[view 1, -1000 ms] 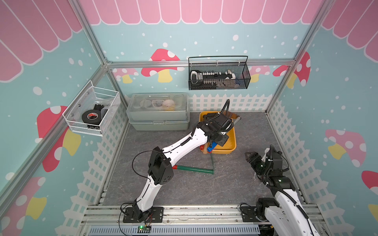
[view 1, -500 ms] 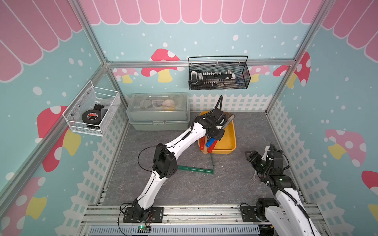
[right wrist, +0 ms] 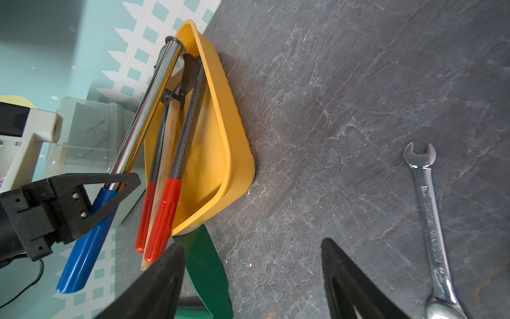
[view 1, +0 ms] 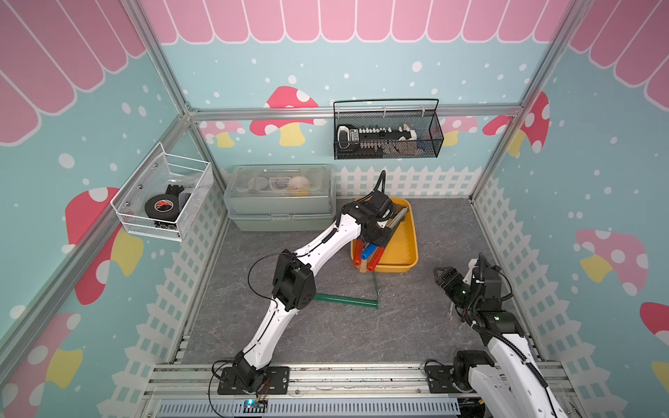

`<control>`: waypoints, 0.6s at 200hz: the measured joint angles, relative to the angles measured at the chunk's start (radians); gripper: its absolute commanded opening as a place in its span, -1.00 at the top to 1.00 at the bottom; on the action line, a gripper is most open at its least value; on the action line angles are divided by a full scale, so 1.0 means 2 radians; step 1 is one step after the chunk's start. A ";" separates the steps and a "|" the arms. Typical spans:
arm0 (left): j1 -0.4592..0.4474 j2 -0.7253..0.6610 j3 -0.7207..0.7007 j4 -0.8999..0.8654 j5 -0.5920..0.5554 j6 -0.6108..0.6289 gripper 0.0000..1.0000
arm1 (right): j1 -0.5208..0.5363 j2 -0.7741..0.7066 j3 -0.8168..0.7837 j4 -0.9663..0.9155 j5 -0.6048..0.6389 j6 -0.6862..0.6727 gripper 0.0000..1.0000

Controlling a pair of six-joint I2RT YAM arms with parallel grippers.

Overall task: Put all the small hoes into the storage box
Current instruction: Place the hoe in the storage box.

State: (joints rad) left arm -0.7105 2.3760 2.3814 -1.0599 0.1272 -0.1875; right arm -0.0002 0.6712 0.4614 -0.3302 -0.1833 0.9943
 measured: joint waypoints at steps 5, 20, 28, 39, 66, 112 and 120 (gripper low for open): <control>0.001 0.002 0.002 0.001 0.002 0.000 0.89 | 0.000 0.000 0.000 0.000 0.000 0.000 -0.54; 0.005 0.010 0.007 0.001 0.007 0.000 0.89 | 0.000 -0.001 0.000 0.000 0.000 0.000 -0.54; 0.007 0.014 0.010 0.001 0.009 0.000 0.89 | 0.000 -0.002 0.000 0.000 0.000 0.000 -0.54; 0.009 0.019 0.012 0.001 0.012 0.000 0.89 | 0.000 -0.003 0.000 0.000 0.000 0.000 -0.54; 0.014 0.026 0.013 -0.001 0.014 0.000 0.89 | 0.000 -0.007 -0.001 0.000 0.000 0.000 -0.54; 0.018 0.026 0.013 -0.002 0.011 0.006 0.77 | 0.000 -0.010 -0.001 -0.001 0.000 0.000 -0.54; 0.018 0.026 0.013 -0.002 0.009 0.006 0.75 | 0.000 -0.010 -0.001 -0.001 0.000 0.000 -0.54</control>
State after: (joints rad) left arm -0.6750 2.4287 2.4065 -1.0645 0.1455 -0.1745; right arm -0.0002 0.6518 0.4591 -0.3313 -0.1829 0.9947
